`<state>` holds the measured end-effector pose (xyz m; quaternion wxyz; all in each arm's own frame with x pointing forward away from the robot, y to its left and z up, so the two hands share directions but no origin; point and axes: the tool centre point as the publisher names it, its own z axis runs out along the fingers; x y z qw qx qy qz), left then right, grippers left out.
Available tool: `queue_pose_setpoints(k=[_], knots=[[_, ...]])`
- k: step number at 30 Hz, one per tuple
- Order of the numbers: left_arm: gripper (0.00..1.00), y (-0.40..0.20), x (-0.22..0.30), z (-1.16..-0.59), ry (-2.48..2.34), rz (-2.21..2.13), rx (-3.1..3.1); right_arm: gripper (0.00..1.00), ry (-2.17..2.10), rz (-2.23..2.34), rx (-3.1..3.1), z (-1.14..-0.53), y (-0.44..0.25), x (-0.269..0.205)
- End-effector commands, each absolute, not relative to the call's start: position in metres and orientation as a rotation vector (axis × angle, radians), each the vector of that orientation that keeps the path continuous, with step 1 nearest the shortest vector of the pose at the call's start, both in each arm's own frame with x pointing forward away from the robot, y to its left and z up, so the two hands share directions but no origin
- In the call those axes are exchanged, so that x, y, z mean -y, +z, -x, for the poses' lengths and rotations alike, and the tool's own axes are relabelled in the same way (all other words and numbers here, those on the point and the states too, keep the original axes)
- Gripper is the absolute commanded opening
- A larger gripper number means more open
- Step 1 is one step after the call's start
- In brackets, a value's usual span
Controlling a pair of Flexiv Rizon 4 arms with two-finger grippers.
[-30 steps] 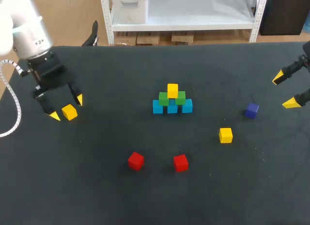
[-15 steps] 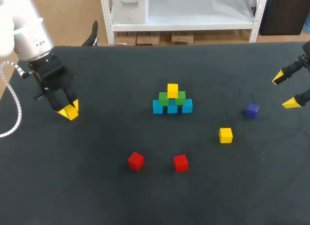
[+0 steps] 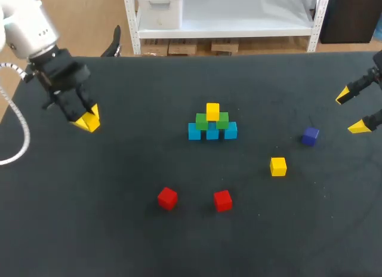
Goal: Place the blue cubes, place green cubes on the blue cubes, place the yellow cubes on the green cubes, then place the red cubes on the yellow cubes, and place purple cube on the red cubes.
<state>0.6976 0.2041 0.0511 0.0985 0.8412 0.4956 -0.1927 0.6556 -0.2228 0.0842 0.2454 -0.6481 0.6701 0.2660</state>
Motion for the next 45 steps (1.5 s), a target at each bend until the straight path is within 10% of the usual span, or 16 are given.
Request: queue_pose_setpoints(k=[1,45], knots=[[0.0,0.059,-0.194,-0.693,-0.535,-2.403,-1.554,1.0,0.728,1.769,-1.826,-0.656,0.084,0.223],[0.0,0.064,-0.01,-0.73,-0.449,-2.138,-1.868,1.0,0.728,1.769,-1.826,-0.656,0.084,0.223]])
